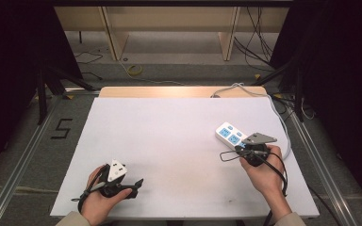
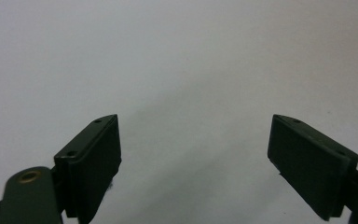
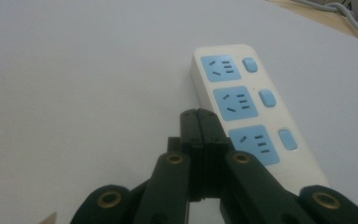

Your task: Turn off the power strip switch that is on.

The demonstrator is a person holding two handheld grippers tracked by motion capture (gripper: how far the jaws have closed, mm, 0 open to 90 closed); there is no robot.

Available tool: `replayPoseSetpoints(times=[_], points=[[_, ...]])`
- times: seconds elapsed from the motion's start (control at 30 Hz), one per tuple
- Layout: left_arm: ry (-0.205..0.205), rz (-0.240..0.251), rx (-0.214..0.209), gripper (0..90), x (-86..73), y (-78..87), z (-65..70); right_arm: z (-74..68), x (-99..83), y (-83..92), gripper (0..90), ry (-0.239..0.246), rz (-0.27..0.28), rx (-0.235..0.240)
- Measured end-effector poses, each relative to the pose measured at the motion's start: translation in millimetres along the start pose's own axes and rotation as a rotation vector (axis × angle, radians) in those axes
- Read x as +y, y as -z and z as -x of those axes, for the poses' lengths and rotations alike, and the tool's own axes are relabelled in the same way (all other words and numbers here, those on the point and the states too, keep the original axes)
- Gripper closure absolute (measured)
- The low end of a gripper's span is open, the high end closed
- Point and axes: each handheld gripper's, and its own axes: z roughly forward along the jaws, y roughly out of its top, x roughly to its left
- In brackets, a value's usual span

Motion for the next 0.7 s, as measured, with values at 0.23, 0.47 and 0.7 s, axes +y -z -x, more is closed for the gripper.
replayPoseSetpoints(times=[0.23, 0.47, 0.7], points=[[0.0, 0.003, 0.003, 16.9, 0.2, 0.0, 0.1, 3.5, 0.3, 0.2, 90.0, -0.002, -0.01, -0.014], [0.0, 0.004, 0.007, 16.9, 0.4, 0.0, -0.1, 8.1, 1.1, -0.2, 90.0, -0.014, -0.018, -0.024], [0.0, 0.002, 0.006, 17.0, 0.4, -0.6, 0.1, 11.0, 2.2, -2.2, 90.0, -0.011, -0.032, -0.033]])
